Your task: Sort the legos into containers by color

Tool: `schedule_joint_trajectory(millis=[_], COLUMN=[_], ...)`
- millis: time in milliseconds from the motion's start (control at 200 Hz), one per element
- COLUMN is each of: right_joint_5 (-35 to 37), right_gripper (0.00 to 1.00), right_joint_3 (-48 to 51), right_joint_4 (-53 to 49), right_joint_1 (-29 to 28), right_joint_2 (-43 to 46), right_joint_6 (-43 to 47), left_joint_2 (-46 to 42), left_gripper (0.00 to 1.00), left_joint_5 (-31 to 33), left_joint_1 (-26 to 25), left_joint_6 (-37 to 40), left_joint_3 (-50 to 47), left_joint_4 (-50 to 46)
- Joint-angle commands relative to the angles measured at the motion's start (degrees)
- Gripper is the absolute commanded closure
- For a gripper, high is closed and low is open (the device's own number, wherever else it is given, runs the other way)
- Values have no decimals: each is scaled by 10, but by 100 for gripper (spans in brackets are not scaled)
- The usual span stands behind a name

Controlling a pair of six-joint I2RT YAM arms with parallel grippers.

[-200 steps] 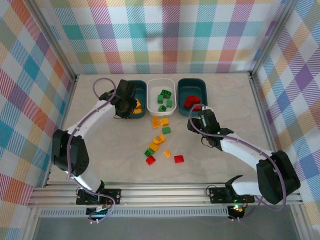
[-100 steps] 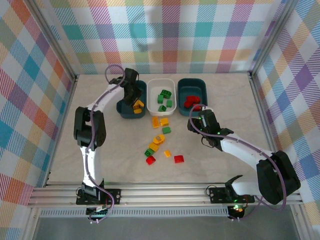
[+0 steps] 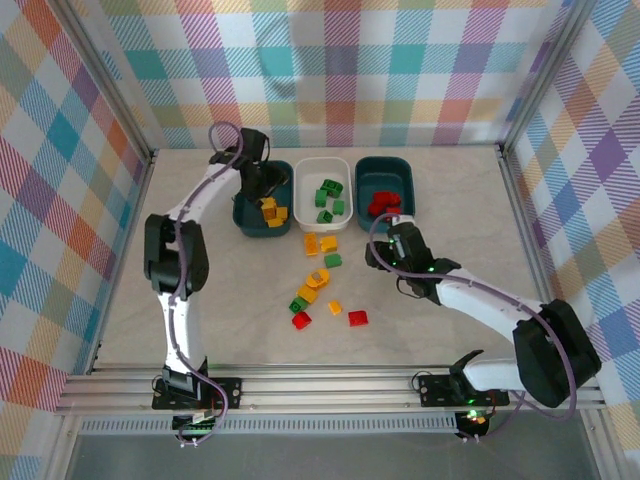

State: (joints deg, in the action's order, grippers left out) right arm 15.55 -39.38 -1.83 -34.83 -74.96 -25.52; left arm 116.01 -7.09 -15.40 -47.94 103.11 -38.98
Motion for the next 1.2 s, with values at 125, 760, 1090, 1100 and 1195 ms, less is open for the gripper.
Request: schedule_joint_trajectory(millis=[125,760,1090,1100,1195], right_joint_5=[-56,-38,3,5,15], right_gripper=[29,48,79,79,80], right_joint_3=[-123,-162,-176,-176,-197], right_joint_4=[-130,-196,-198,-198,-196], right_joint_1=[-112,-235,-238,-238,-238], right_joint_2=[-114,-256,-234,-230,-194], right_joint_6=[100,127,112,111,116], left_joint_2=[-302,-571,-572,-572,-573], left_gripper=[1,0,0,0,0], left_joint_5=[51,34,36,36,69], left_joint_1=[-10,1,2,2,4], left_joint_6=[73,-3,16,17,17], left_joint_3=[-267,-681,-670,-669,-657], left_joint_4=[79,166,143,141,112])
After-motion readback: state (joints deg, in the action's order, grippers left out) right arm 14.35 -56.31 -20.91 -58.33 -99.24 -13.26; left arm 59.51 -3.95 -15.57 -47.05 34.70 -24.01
